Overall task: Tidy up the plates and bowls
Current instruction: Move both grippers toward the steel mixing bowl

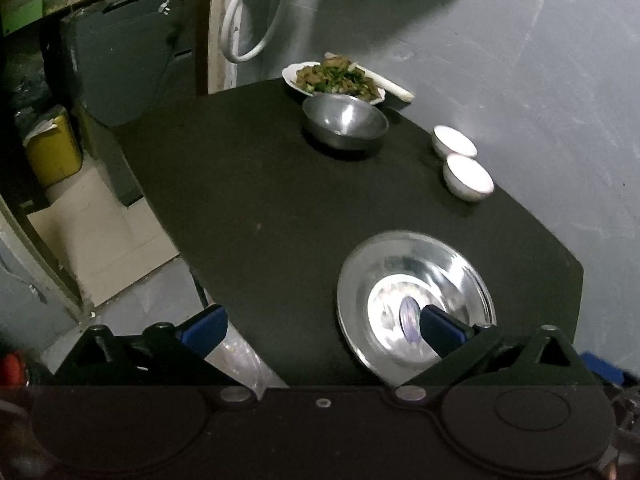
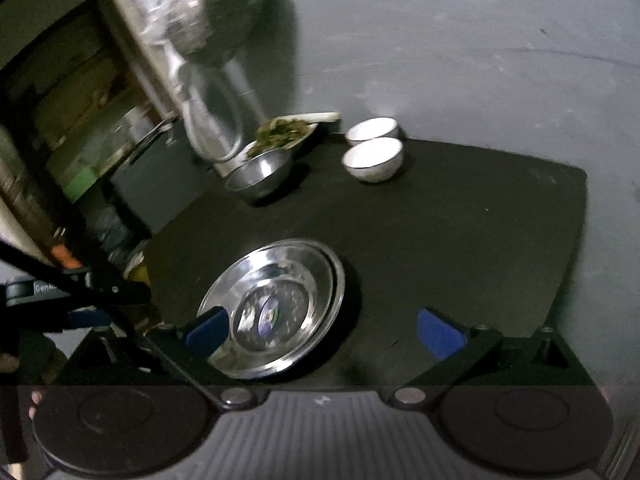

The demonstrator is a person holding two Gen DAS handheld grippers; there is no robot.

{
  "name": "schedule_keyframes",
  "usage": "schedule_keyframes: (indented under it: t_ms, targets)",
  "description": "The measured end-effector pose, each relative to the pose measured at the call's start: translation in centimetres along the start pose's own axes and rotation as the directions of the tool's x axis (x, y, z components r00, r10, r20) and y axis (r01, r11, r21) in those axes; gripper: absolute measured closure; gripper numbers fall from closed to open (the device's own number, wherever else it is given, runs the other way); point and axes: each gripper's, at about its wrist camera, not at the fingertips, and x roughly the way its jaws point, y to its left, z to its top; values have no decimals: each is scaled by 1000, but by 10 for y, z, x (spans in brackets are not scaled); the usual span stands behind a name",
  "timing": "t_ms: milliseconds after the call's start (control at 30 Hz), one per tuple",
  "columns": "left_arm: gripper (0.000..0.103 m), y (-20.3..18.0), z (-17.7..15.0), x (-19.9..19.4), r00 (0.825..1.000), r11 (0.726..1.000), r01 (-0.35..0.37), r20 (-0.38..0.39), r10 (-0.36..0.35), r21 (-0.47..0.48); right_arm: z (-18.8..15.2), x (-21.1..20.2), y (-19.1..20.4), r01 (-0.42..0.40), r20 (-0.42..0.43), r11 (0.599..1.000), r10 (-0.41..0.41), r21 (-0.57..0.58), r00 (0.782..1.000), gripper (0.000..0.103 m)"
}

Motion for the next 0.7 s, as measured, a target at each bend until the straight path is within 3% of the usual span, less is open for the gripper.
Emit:
schedule_keyframes:
  t_ms: [167,400,700]
  targets:
    - [1,20,43,32,999,998,31,-10,-31,53,14,21,11,11,27,990,-15,144,1000,0]
    - [1,52,124,102,989,974,149,-11,-149,171,50,94,65,145,50,969,-158,201,986,0]
    - [1,62,203,184,968,941,250,-68,-241,228,98,172,113,325,37,922,-339,212,940,0]
